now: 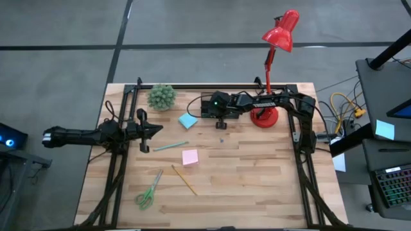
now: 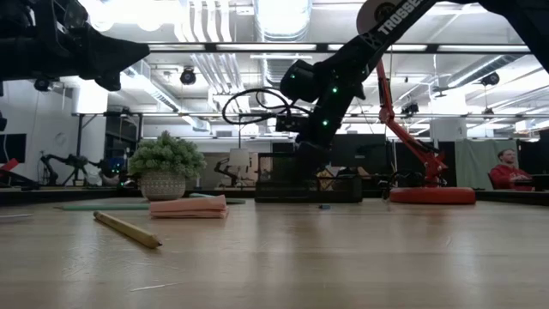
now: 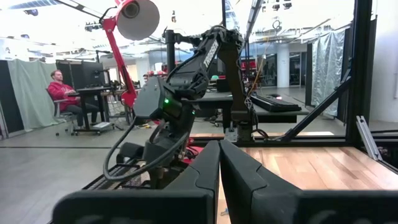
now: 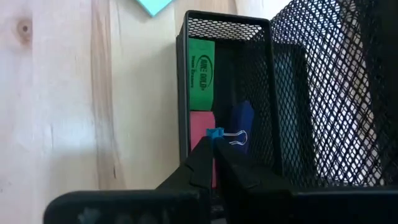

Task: Pick and place office supplies into organizer
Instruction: Put the top light blue binder clip into the desk organizer

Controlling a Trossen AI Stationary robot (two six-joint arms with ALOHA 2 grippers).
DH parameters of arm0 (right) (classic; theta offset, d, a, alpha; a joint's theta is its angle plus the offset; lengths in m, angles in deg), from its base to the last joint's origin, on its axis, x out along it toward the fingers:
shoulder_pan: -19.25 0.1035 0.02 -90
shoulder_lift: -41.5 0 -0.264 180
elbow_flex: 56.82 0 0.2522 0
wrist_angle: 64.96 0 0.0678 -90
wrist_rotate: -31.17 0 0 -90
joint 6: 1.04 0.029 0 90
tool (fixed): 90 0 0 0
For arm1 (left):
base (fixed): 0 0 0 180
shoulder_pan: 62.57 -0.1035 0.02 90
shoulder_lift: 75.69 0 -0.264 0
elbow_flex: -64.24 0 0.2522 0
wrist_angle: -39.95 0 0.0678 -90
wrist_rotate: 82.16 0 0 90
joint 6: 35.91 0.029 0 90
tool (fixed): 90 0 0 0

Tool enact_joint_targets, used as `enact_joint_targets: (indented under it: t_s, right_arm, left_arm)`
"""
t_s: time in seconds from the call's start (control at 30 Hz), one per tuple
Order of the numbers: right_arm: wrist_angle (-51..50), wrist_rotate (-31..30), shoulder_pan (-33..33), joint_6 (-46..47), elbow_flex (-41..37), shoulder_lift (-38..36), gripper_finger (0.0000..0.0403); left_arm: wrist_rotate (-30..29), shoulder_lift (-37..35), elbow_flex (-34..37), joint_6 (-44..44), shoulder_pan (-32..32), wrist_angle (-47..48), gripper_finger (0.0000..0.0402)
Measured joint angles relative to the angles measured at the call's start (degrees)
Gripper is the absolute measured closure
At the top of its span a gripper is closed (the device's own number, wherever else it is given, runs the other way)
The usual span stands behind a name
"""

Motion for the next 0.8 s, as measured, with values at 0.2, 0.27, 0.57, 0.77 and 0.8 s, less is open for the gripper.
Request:
enact_joint_targets:
  t_s: [0.2, 0.27, 0.57, 0.77, 0.8]
  right_arm:
    - [-0.6, -1.6, -0.1, -0.3, 0.0, -0.1, 0.0394]
    - [-0.6, -2.0, -0.1, -0.4, 0.0, -0.1, 0.0394]
    - [-0.8, -2.6, -0.2, -0.5, 0.1, -0.1, 0.0394]
    - [-1.8, -2.7, -0.2, -0.5, 2.6, -0.1, 0.0394]
    - [-2.6, -2.7, -0.2, -0.5, 3.2, -0.1, 0.0394]
  left_arm:
    - [0.0, 0.0, 0.0, 0.0, 0.0, 0.0, 0.0402]
    - [0.0, 0.0, 0.0, 0.0, 0.0, 0.0, 0.0402]
    - [0.0, 0.0, 0.0, 0.0, 0.0, 0.0, 0.0402]
    - [0.0, 0.0, 0.0, 0.0, 0.0, 0.0, 0.0402]
    - [0.0, 0.0, 0.0, 0.0, 0.0, 0.0, 0.0402]
